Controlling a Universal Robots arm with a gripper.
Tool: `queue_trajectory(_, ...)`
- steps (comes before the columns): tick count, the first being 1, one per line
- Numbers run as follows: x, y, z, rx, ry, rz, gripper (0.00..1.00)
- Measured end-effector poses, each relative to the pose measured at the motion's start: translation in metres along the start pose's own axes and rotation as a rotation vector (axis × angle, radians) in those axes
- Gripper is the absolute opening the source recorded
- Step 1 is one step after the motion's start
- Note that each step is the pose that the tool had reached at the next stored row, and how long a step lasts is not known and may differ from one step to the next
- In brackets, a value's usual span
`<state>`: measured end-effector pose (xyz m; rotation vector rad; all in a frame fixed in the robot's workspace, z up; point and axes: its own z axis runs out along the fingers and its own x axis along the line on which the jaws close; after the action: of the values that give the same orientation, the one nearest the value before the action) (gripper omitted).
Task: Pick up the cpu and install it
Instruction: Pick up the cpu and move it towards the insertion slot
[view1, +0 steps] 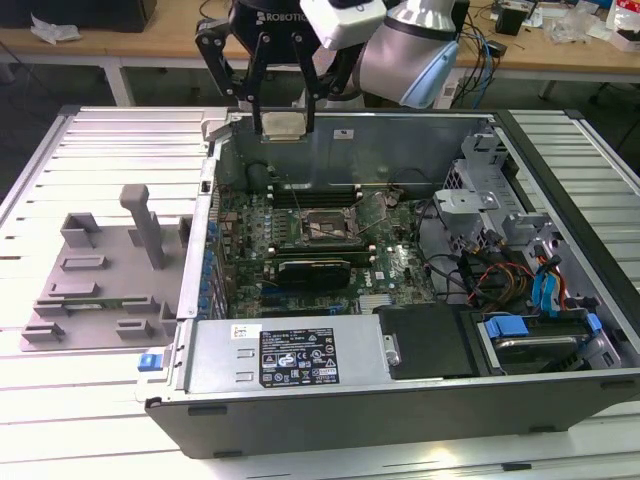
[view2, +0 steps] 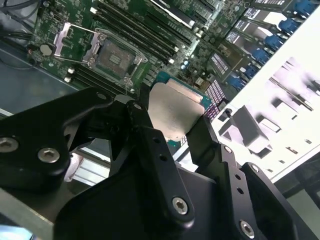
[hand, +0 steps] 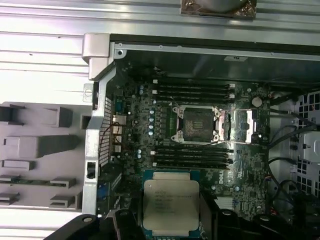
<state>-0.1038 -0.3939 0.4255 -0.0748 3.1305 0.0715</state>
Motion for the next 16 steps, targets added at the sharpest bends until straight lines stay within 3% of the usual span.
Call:
queue_trajectory(4,-0.0063,-0.0003,0.0001,0.0000,0.0000,0.000,0.55)
queue_trajectory(7,-0.0182,-0.0009,0.0002,-0.0001,0.0000,0.000,0.55)
queue_trajectory(13,-0.0333,-0.0016,0.0007,-0.0002,-0.0001,0.000,0.55)
queue_trajectory(16,-0.0421,-0.0023,0.0104,-0.0003,0.0021,0.000,0.55)
